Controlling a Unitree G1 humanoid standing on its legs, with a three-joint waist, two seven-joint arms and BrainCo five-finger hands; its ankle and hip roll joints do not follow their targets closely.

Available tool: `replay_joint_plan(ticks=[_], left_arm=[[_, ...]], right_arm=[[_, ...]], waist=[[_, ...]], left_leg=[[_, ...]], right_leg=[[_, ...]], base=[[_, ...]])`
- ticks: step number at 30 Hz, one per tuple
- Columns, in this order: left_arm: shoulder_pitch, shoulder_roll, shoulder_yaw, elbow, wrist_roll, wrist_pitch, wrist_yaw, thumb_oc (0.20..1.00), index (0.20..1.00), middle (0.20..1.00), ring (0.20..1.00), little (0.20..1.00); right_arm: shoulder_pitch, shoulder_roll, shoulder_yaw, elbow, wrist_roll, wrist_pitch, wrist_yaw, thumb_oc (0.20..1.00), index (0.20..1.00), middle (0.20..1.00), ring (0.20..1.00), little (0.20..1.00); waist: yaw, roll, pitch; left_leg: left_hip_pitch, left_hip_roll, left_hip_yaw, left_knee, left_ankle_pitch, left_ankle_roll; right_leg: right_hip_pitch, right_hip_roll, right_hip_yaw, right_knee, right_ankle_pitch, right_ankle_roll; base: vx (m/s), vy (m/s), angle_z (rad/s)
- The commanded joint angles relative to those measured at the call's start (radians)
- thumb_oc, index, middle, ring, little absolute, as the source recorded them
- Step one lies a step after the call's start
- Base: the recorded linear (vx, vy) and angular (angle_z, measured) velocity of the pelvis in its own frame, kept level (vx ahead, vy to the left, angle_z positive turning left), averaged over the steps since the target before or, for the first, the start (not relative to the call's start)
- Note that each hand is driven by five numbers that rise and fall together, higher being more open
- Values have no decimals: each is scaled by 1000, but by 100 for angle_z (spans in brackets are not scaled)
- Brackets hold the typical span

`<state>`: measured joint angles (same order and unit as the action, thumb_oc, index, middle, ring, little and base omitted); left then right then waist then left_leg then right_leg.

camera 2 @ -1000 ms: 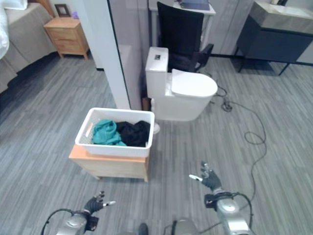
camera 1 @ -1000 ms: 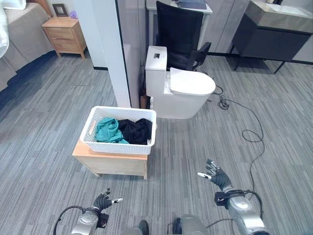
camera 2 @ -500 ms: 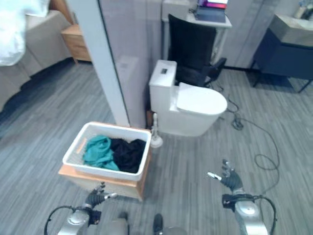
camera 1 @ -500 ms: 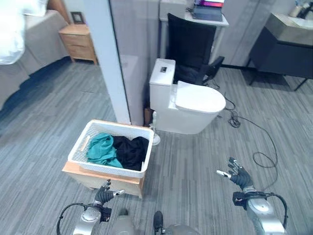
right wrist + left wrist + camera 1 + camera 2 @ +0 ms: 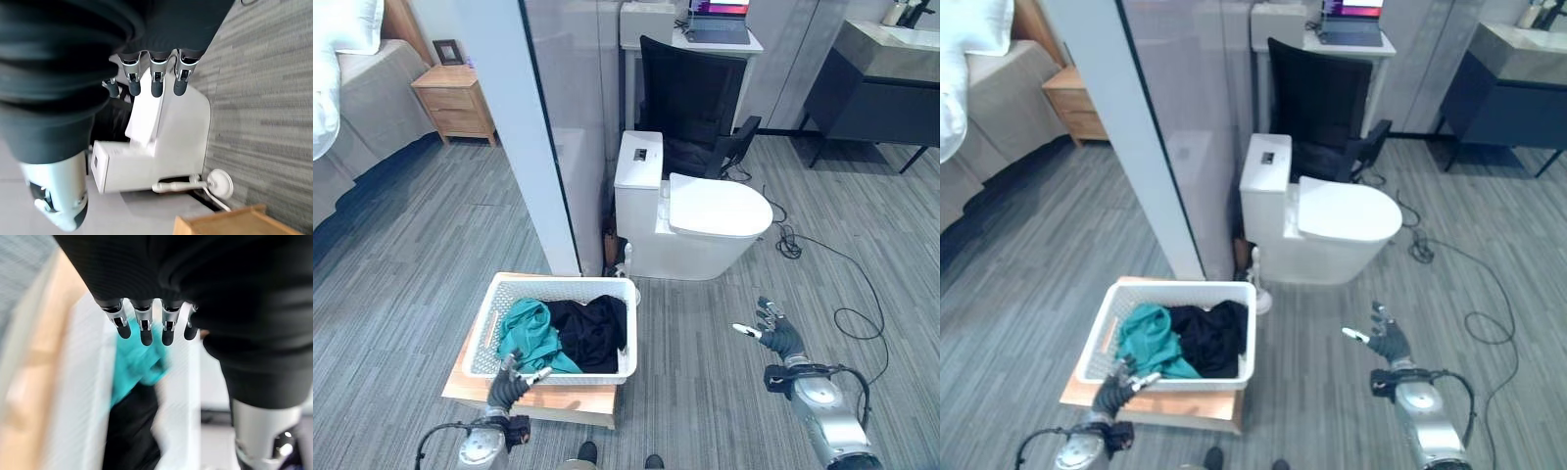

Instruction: Grab the laundry basket,head to the washer,open it,put in the laundry and shut it.

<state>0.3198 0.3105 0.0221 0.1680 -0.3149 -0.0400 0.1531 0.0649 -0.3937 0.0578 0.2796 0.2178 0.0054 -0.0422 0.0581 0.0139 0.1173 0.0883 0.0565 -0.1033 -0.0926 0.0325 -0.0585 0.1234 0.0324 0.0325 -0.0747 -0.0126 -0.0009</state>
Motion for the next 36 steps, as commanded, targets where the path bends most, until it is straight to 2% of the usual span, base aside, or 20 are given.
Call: replay_joint_plan(ticks=[1,4,7,13,15,17,18,19,24,29,33,36], left_arm=[[50,49,85,-80,-22,-32,33,1000,1000,1000,1000,1000],[119,62,173,-156,26,-15,22,1000,1000,1000,1000,1000],[154,67,219,-185,55,2,-2,1000,1000,1000,1000,1000],[98,122,227,-132,143,46,-50,1000,1000,1000,1000,1000],[64,143,217,-114,166,52,-59,1000,1000,1000,1000,1000],[-107,213,168,-19,259,82,-32,1000,1000,1000,1000,1000],[-115,215,166,-13,260,81,-31,1000,1000,1000,1000,1000],[-247,262,112,39,291,100,-13,1000,1000,1000,1000,1000],[-441,308,48,131,291,114,17,1000,1000,1000,1000,1000],[-631,341,-39,244,203,138,47,1000,1000,1000,1000,1000],[-679,341,-51,282,141,135,65,1000,1000,1000,1000,1000],[-641,359,9,275,124,128,102,1000,1000,1000,1000,1000]], right_arm=[[35,-38,-19,-47,-39,2,9,1000,1000,1000,1000,1000],[60,-45,-42,-54,-52,19,36,1000,1000,1000,1000,1000],[68,-49,-57,-46,-54,33,45,1000,1000,1000,1000,1000],[31,-70,-67,-34,-124,82,53,1000,1000,1000,1000,1000],[18,-74,-65,-33,-133,86,52,1000,1000,1000,1000,1000],[-55,-87,-47,-44,-159,106,50,1000,1000,1000,1000,1000],[-58,-86,-49,-43,-159,106,49,1000,1000,1000,1000,1000],[-131,-80,-28,-42,-134,105,31,1000,1000,1000,1000,1000],[-233,-58,25,-56,-82,99,19,1000,1000,1000,1000,1000],[-353,-21,109,-50,-48,107,-9,1000,1000,1000,1000,1000],[-380,4,148,-51,-52,110,-12,1000,1000,1000,1000,1000],[-357,18,170,-76,-51,113,5,1000,1000,1000,1000,1000]], waist=[[12,-31,-53],[16,-32,-57],[15,-31,-59],[15,-27,-63],[14,-27,-62],[2,-27,-63],[2,-27,-61],[-6,-25,-50],[-18,-23,-19],[-21,-27,21],[-17,-34,41],[-11,-35,61]], left_leg=[[-62,34,-11,81,-62,15],[-52,30,-13,72,-65,18],[-45,28,-18,60,-62,20],[-39,26,-26,38,-56,19],[-41,26,-29,34,-54,19],[-55,25,-34,12,-51,16],[-65,24,-36,16,-42,16],[-106,27,-38,11,-40,12],[-203,27,-41,14,-17,10],[-319,17,-28,50,0,16],[-357,9,-25,84,-4,24],[-367,4,-21,108,-9,29]], right_leg=[[-21,-130,-42,73,-63,83],[-11,-135,-46,68,-67,84],[-3,-138,-56,61,-68,85],[5,-141,-75,57,-76,89],[4,-141,-79,58,-77,90],[-12,-144,-94,56,-83,95],[-20,-145,-95,57,-76,95],[-58,-146,-103,56,-74,99],[-160,-146,-95,72,-54,103],[-281,-148,-76,105,-29,104],[-314,-149,-64,121,-23,103],[-324,-156,-60,138,-24,102]], base=[[64,15,-11],[53,0,-5],[32,-1,5],[43,18,8],[-10,25,13],[-19,54,20],[-96,63,34],[-177,70,26],[-156,49,5],[-172,49,-1],[-79,30,-3],[-34,35,-5]])
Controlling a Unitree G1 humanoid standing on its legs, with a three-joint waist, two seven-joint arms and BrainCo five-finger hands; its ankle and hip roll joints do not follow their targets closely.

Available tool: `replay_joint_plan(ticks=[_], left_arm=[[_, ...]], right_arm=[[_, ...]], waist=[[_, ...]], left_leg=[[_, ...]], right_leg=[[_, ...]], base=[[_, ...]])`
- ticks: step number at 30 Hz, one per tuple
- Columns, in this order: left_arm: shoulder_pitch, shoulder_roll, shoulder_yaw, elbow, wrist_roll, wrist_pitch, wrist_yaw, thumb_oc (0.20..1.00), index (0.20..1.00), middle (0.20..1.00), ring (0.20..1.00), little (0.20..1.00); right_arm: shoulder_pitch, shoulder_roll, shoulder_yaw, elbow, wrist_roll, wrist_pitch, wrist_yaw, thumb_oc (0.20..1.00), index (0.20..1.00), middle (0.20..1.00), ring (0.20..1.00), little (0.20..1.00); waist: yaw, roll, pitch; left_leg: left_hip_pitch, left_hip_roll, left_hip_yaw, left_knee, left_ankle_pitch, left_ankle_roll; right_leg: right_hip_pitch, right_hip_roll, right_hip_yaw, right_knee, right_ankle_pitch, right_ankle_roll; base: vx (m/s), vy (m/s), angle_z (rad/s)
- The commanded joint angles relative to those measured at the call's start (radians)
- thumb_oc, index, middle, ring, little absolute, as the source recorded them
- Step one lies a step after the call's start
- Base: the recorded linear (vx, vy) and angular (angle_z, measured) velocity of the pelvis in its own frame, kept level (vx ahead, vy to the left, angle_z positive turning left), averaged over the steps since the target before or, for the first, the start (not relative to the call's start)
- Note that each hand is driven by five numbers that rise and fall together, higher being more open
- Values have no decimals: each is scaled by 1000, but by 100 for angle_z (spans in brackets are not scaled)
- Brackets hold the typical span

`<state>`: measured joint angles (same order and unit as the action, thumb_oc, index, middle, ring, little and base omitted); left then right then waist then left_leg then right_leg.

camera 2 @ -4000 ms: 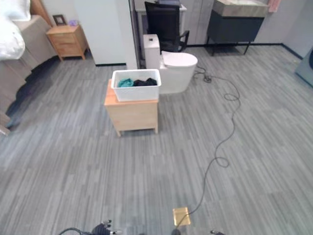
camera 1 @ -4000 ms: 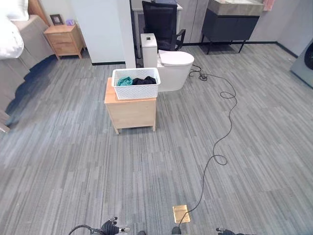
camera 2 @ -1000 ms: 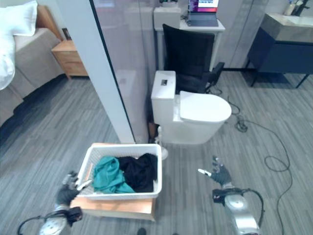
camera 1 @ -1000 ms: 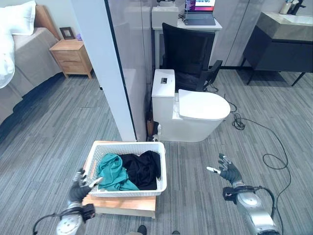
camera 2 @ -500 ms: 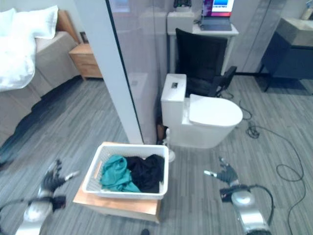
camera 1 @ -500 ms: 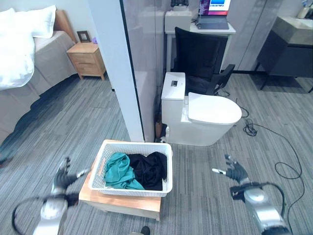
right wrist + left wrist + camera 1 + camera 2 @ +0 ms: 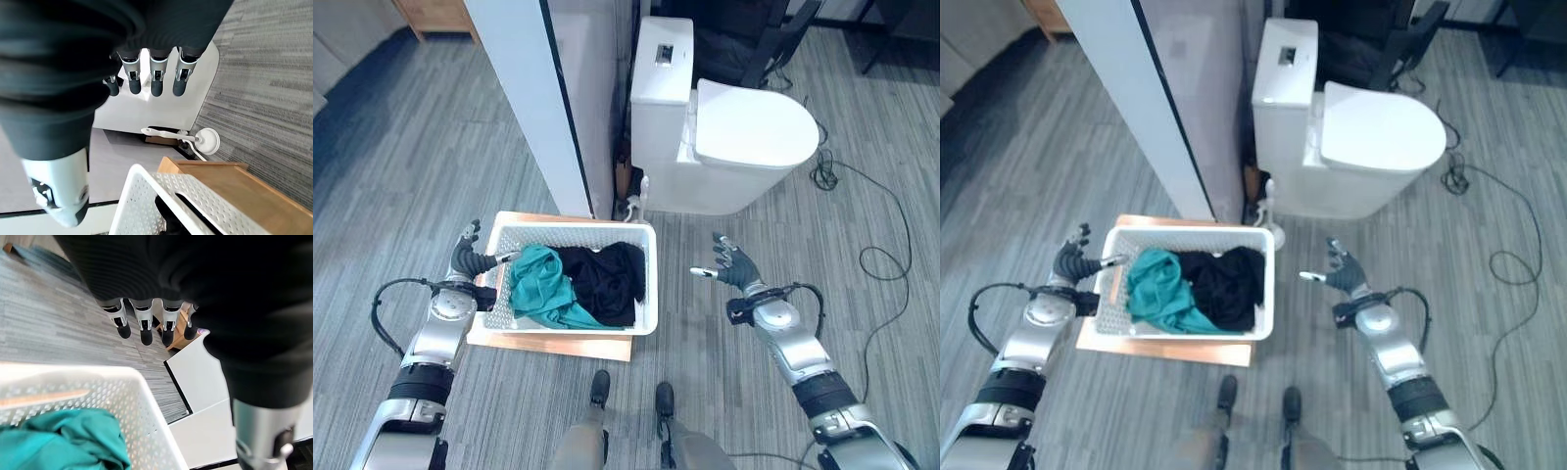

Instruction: Grab the laundry basket,head to the washer,open it,put in the laundry and shut it.

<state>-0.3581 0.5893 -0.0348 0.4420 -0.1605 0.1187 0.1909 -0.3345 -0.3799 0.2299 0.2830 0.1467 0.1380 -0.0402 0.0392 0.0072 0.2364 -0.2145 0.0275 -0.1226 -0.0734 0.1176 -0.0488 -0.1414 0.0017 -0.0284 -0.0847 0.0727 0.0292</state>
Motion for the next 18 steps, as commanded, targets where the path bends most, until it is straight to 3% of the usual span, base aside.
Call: replay_joint_plan(ticks=[1,8,12,18], left_arm=[[39,80,67,0,-31,-30,64,1000,1000,1000,1000,1000],[163,115,166,-65,-31,-27,68,1000,1000,1000,1000,1000],[190,119,174,-81,13,-16,61,1000,1000,1000,1000,1000],[147,86,109,-80,66,1,51,1000,1000,1000,1000,1000]], right_arm=[[43,5,-1,-80,20,-19,3,1000,1000,1000,1000,1000],[63,18,15,-64,14,-12,20,1000,1000,1000,1000,1000],[62,25,16,-62,19,-11,25,1000,1000,1000,1000,1000],[7,39,28,-35,26,-12,-4,1000,1000,1000,1000,1000]], waist=[[6,-28,-58],[16,-22,-44],[16,-20,-37],[16,-15,-16]], left_leg=[[-65,33,-1,90,-95,19],[-75,24,-3,107,-96,17],[-83,22,-5,106,-93,14],[-109,23,-8,89,-73,9]], right_leg=[[-59,-125,1,149,-110,72],[-67,-130,-1,167,-112,72],[-78,-129,-3,175,-114,72],[-120,-132,-8,191,-114,74]], base=[[-17,16,-3],[0,0,0],[-18,2,1],[-41,12,5]])
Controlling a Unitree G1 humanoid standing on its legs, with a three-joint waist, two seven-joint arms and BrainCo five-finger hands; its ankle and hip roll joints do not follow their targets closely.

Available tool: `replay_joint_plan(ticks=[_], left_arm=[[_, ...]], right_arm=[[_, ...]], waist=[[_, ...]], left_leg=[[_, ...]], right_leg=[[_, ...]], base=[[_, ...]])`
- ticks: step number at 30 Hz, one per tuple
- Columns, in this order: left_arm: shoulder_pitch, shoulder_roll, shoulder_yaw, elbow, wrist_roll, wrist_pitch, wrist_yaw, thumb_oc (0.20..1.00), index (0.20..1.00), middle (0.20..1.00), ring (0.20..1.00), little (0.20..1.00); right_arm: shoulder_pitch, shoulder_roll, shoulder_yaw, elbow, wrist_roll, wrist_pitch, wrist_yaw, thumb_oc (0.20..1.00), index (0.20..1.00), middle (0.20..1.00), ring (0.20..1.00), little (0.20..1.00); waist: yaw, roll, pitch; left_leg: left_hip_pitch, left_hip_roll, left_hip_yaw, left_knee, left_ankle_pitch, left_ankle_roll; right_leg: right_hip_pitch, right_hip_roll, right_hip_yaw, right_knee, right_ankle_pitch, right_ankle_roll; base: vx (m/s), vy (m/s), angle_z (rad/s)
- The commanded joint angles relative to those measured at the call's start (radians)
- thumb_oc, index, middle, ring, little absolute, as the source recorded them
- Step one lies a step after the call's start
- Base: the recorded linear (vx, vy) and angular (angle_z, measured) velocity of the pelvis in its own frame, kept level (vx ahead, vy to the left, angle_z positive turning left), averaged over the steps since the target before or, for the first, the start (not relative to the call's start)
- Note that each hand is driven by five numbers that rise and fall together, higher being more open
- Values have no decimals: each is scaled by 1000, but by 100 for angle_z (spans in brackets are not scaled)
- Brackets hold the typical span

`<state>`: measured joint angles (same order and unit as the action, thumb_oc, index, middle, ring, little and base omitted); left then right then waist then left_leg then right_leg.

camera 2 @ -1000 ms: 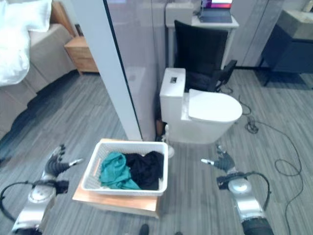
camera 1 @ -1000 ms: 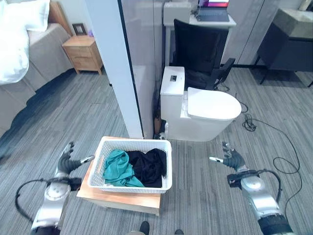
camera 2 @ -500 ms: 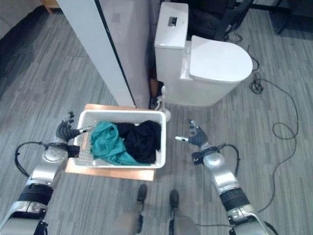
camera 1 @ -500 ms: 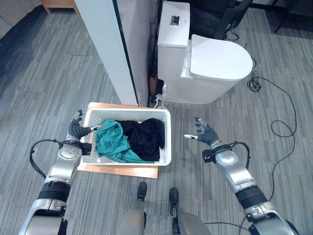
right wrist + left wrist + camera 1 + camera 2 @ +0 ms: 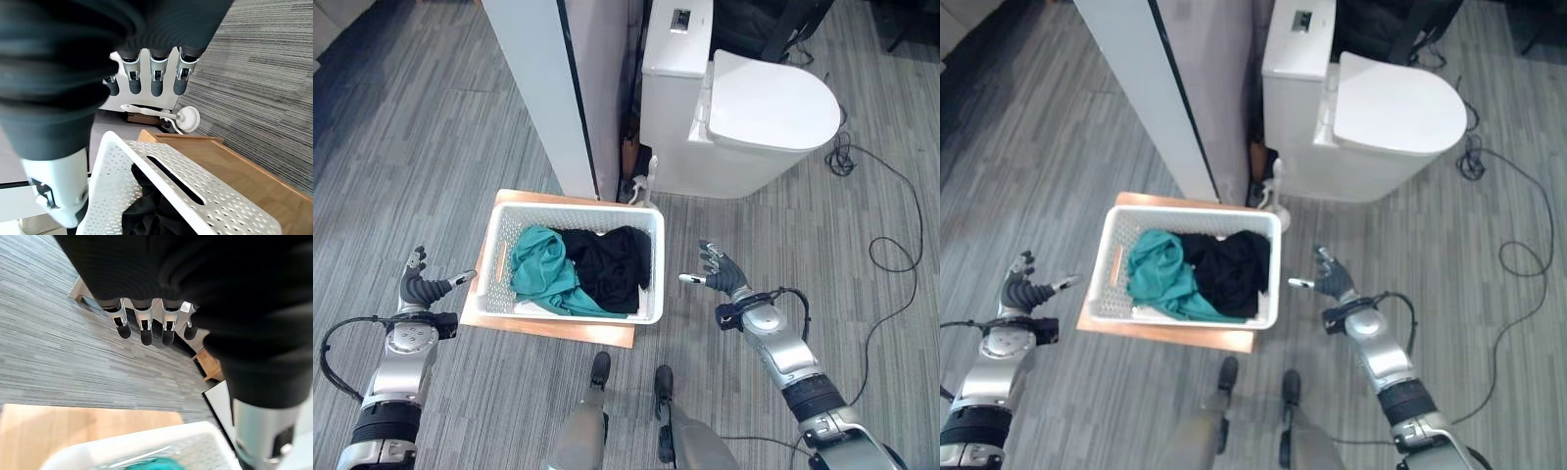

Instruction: Grab the laundry basket,head to the washer,open it,put in the laundry and shut it.

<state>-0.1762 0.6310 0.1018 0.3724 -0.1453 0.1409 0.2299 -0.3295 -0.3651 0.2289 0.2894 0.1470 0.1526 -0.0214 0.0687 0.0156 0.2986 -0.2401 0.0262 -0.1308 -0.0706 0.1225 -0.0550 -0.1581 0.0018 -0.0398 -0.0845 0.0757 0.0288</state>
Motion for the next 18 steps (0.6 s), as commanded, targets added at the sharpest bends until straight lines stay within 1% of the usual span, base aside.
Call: replay_joint_plan(ticks=[1,3,4,8,10,14,18], left_arm=[[-37,45,-29,-10,50,-21,12,1000,1000,1000,1000,1000],[-51,43,-40,-2,49,-21,11,1000,1000,1000,1000,1000],[-94,39,-77,7,54,-16,10,1000,1000,1000,1000,1000],[-161,43,-112,35,49,-14,20,1000,1000,1000,1000,1000],[-214,44,-142,80,45,-10,33,1000,1000,1000,1000,1000],[-263,44,-171,117,28,-11,43,1000,1000,1000,1000,1000],[-267,47,-175,132,8,-14,50,1000,1000,1000,1000,1000]], right_arm=[[1,25,28,-40,26,-27,-24,1000,1000,1000,1000,1000],[-8,27,31,-39,27,-27,-30,1000,1000,1000,1000,1000],[-35,36,42,-32,32,-26,-44,1000,1000,1000,1000,1000],[-69,42,55,-23,47,-27,-58,1000,1000,1000,1000,1000],[-93,47,76,-25,63,-30,-62,1000,1000,1000,1000,1000],[-131,54,101,-12,70,-30,-72,1000,1000,1000,1000,1000],[-157,66,121,-1,76,-28,-80,1000,1000,1000,1000,1000]], waist=[[-13,-23,-77],[-13,-22,-74],[-13,-21,-60],[-10,-23,-45],[-14,-26,-36],[-10,-28,-22],[-4,-27,-10]], left_leg=[[-84,24,0,86,-78,16],[-90,24,1,87,-77,16],[-100,23,3,93,-76,18],[-116,22,8,103,-76,20],[-129,22,13,107,-73,20],[-146,23,20,116,-72,22],[-153,21,26,128,-75,25]], right_leg=[[-104,-132,3,192,-117,75],[-111,-133,2,196,-117,75],[-126,-134,3,203,-114,77],[-144,-136,5,209,-110,79],[-156,-139,6,210,-106,80],[-170,-143,8,211,-101,80],[-174,-146,11,211,-94,80]], base=[[0,0,0],[-28,12,0],[-44,16,-2],[-27,11,1],[-36,29,-1],[-16,10,-4],[0,0,0]])
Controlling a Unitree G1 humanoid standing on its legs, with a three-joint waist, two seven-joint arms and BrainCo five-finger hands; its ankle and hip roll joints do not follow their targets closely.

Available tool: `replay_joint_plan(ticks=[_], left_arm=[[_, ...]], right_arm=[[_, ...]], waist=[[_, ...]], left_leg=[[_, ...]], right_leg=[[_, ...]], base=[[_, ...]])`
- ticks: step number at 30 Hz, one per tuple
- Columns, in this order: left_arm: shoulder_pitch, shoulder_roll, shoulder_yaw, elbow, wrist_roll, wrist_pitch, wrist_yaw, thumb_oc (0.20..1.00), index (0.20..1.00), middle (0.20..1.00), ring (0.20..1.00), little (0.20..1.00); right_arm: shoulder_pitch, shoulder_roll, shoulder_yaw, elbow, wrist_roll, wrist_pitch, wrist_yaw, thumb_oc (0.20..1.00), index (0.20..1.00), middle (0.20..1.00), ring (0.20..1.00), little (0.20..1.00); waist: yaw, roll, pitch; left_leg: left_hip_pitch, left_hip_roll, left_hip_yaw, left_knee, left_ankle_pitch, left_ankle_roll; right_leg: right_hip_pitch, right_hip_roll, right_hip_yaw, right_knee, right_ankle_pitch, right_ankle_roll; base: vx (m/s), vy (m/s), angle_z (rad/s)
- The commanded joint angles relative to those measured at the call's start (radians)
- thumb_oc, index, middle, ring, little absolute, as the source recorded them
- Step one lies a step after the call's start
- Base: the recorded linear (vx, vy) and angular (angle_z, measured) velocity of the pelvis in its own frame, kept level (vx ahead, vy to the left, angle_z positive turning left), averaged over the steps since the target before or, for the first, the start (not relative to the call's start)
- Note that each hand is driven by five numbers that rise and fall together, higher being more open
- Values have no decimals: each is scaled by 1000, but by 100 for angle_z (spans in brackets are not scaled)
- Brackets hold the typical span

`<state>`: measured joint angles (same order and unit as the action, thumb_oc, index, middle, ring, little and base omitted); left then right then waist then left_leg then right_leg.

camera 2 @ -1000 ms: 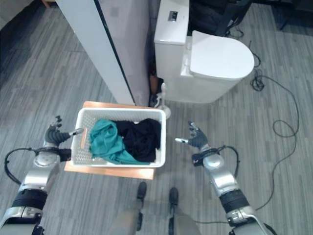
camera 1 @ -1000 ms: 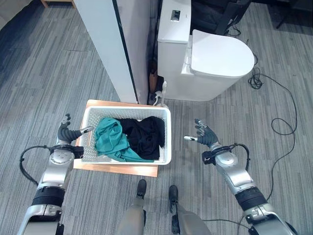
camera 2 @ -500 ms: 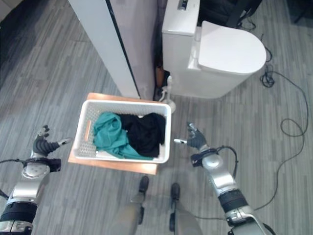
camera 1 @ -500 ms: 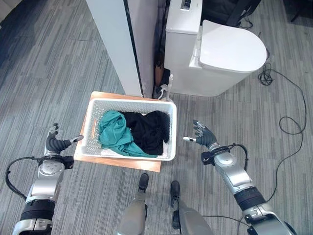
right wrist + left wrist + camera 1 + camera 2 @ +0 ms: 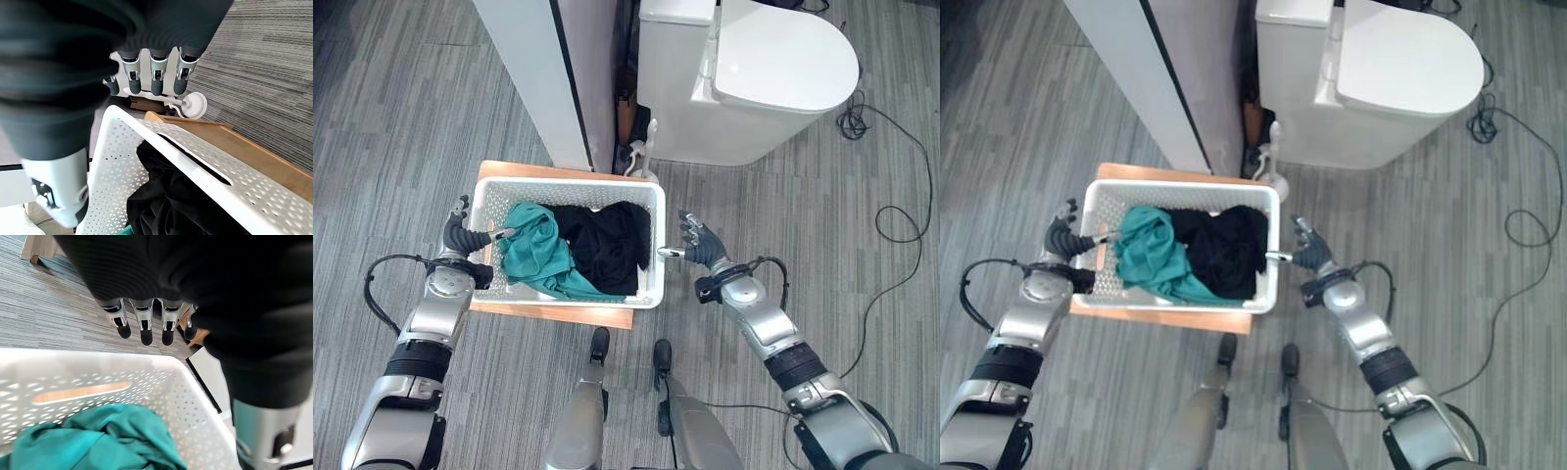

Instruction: Grab the laundry basket,head to the washer,open it,put in the laundry and shut it.

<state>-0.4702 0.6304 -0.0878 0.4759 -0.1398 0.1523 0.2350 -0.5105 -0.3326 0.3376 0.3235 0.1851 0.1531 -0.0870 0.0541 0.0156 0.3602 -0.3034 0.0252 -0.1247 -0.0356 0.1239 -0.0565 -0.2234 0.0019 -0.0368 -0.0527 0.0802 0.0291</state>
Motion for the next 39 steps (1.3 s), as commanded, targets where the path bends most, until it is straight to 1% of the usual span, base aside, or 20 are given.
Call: replay_joint_plan(ticks=[1,7,14,17,22,25,32,33,39], left_arm=[[27,48,15,29,2,-25,45,1000,1000,1000,1000,1000],[84,75,77,16,-1,-31,72,1000,1000,1000,1000,1000],[141,94,122,-20,15,-30,74,1000,1000,1000,1000,1000],[165,97,140,-31,14,-35,77,1000,1000,1000,1000,1000],[169,79,118,-17,1,-39,73,1000,1000,1000,1000,1000],[144,68,88,-5,-2,-38,70,1000,1000,1000,1000,1000],[83,63,56,25,-7,-42,85,1000,1000,1000,1000,1000],[72,62,53,30,-4,-42,89,1000,1000,1000,1000,1000],[46,64,36,29,2,-41,99,1000,1000,1000,1000,1000]], right_arm=[[24,33,13,-35,38,-29,-15,1000,1000,1000,1000,1000],[27,41,34,-36,52,-27,-5,1000,1000,1000,1000,1000],[32,42,38,-27,61,-28,4,1000,1000,1000,1000,1000],[25,44,44,-34,67,-28,8,1000,1000,1000,1000,1000],[14,43,44,-31,66,-28,0,1000,1000,1000,1000,1000],[-4,41,45,-17,63,-29,-17,1000,1000,1000,1000,1000],[-31,43,58,-17,62,-37,-26,1000,1000,1000,1000,1000],[-33,45,60,-21,63,-39,-30,1000,1000,1000,1000,1000],[-59,51,63,-12,69,-43,-48,1000,1000,1000,1000,1000]], waist=[[10,-27,-72],[17,-29,-63],[22,-25,-55],[29,-24,-42],[31,-21,-35],[29,-20,-30],[27,-27,-18],[25,-29,-23],[24,-33,-22]], left_leg=[[-90,22,20,94,-76,26],[-93,22,24,106,-80,26],[-109,26,21,124,-83,22],[-124,28,22,131,-82,22],[-146,29,21,130,-74,20],[-158,29,21,123,-67,19],[-171,27,25,132,-73,19],[-175,26,26,128,-68,20],[-179,24,27,126,-66,19]], right_leg=[[-108,-146,8,179,-99,80],[-109,-147,15,181,-96,77],[-123,-141,14,190,-98,75],[-139,-139,15,195,-95,74],[-159,-141,12,194,-91,73],[-171,-141,10,197,-92,72],[-182,-145,9,201,-92,73],[-186,-146,7,196,-84,73],[-189,-148,7,198,-84,74]], base=[[0,0,0],[7,2,-1],[0,0,0],[-6,-2,-3],[3,7,-5],[0,0,0],[0,0,0],[30,23,0],[0,0,0]])
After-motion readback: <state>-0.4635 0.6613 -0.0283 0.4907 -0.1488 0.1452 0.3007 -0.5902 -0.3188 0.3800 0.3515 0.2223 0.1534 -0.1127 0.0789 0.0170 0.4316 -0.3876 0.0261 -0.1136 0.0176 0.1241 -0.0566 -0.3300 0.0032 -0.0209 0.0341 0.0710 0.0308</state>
